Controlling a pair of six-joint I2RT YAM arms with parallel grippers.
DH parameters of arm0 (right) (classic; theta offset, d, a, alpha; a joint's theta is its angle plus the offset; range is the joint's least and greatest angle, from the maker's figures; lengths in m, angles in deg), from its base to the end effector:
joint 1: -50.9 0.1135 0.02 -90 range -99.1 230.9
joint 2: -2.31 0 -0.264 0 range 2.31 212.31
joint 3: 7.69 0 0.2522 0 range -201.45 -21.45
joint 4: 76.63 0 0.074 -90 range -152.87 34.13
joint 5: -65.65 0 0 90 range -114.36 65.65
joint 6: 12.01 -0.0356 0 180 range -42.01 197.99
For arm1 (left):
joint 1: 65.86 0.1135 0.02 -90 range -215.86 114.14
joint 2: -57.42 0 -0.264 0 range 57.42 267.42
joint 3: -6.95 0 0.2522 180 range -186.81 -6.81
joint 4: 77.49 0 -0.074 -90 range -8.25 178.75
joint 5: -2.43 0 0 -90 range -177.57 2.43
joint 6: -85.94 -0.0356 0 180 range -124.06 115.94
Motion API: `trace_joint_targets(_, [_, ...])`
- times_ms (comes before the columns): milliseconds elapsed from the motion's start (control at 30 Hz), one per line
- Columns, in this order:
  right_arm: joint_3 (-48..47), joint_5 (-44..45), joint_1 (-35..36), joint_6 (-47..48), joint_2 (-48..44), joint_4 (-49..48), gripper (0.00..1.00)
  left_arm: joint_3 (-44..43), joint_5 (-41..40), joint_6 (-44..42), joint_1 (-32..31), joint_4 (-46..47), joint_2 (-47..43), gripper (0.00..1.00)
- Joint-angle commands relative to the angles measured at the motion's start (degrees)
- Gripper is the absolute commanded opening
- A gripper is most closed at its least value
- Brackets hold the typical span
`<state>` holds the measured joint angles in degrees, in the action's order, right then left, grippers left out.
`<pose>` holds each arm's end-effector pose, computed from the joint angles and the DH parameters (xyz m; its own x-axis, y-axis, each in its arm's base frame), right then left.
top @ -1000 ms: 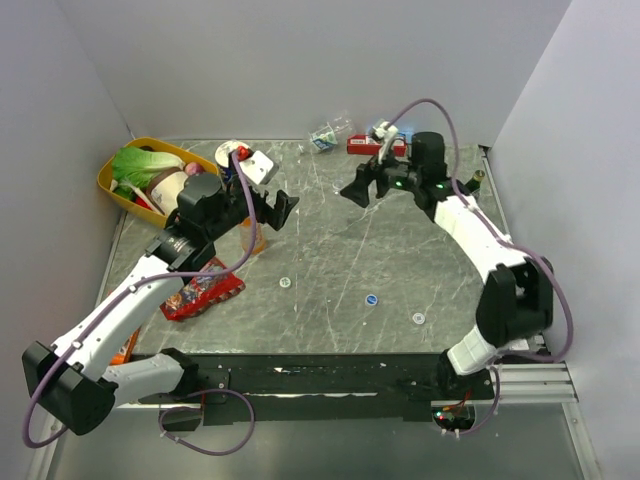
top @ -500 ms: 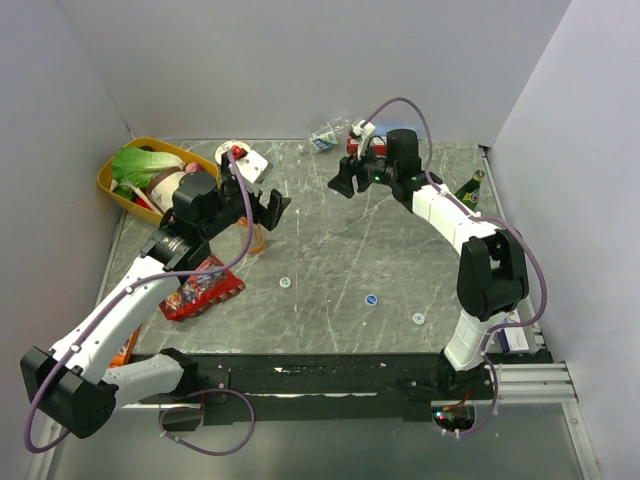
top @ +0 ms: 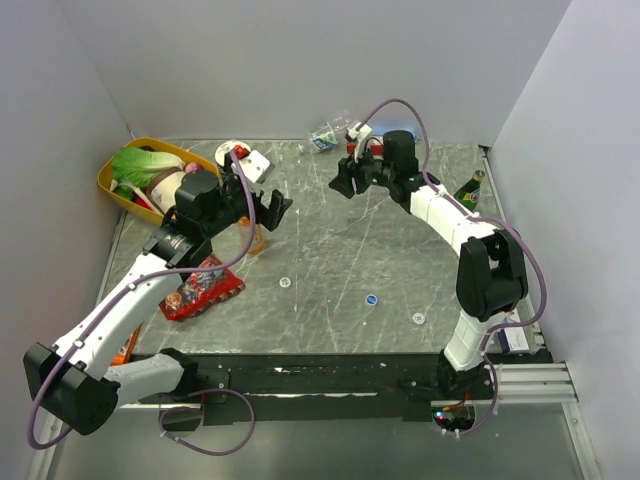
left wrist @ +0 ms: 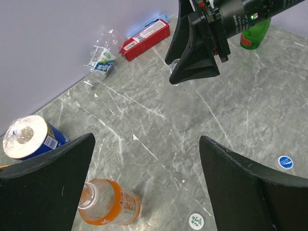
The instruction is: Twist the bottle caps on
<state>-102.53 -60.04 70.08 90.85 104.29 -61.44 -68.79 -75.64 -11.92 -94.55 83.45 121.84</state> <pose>0.3901 0.1577 0.3013 -0.1770 -0.2530 -0.9511 -0.8369 0.5472 0.0102 0.2256 -0.1318 0.3865 -0.0282 0.1680 -0.9854 0.6594 0.7440 0.1079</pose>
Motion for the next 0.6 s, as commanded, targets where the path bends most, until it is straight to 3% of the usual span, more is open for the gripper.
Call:
trace_joint_targets(0, [0.48,0.7,0.42,0.5,0.07,0.24,0.59,-0.08,1.79,0.3,0.21,2.49,0.35,0.96])
trace_joint_targets(100, [1.09,0.7,0.51,0.41,0.07,0.33,0.59,0.36,2.31,0.47,0.21,2.75,0.44,0.96])
trace_joint_targets(167, [1.19,0.35,0.42,0.76,0.07,0.24,0.52,0.71,2.84,0.47,0.3,2.93,0.53,0.96])
trace_joint_targets(300, [0.22,-1.93,0.42,2.34,-0.02,1.99,0.25,1.15,5.65,0.91,0.21,3.19,1.58,0.96])
trace_joint_targets(400, [-1.35,-6.14,-0.02,3.57,-2.12,5.06,0.15,1.42,9.69,-0.14,0.21,3.1,2.98,0.96])
trace_joint_targets(567, [-4.08,-13.51,-0.55,3.4,-6.78,11.04,0.1,3.08,17.93,-1.89,0.21,4.85,5.89,0.96])
